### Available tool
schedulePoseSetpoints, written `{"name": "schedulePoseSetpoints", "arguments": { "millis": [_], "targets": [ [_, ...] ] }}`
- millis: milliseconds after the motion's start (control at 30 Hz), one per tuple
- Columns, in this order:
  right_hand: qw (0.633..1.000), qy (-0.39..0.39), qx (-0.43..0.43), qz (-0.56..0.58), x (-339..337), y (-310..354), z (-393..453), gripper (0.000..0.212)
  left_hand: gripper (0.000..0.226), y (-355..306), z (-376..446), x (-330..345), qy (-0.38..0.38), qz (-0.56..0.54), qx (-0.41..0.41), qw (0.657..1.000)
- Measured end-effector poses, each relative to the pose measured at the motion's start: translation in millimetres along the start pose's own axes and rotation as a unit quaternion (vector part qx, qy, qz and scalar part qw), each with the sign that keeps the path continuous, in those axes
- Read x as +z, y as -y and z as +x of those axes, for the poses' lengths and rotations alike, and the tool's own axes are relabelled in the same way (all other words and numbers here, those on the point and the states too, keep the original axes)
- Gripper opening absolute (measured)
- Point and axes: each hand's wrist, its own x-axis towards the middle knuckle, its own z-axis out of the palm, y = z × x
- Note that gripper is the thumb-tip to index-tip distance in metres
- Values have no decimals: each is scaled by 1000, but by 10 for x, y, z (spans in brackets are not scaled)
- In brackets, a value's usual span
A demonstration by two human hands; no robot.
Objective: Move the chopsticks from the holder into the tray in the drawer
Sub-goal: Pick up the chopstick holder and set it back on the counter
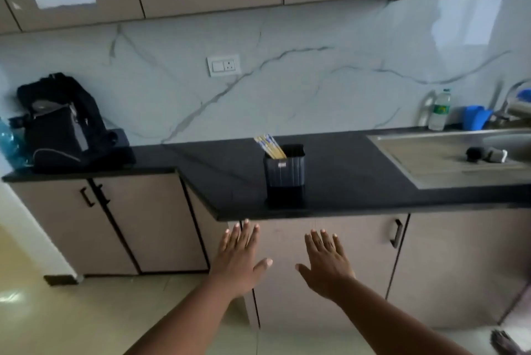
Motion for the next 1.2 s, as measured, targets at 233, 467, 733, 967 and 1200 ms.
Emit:
{"name": "schedulePoseSetpoints", "arguments": {
  "millis": [233, 467, 733, 967, 1200],
  "targets": [
    [988, -18, -15, 152, -380, -326, 986, 70, 81, -9, 869, -148, -8, -40, -52, 998],
    [971, -33, 13, 237, -454, -455, 1685, 70, 83, 287, 1651, -60, -22, -96, -94, 991],
    [943, -44, 79, 319, -680, -677, 2515, 55, 65, 668, 2868, -90, -36, -320, -155, 934],
    [844, -74, 218, 485, -815, -716, 3142, 69, 59, 758, 3564, -259, 1, -502, -193, 843],
    [749, -4, 267, 607, -848, -773, 3713, 66, 43, 601, 3916, -228, 16, -724, -228, 651]
  ]
}}
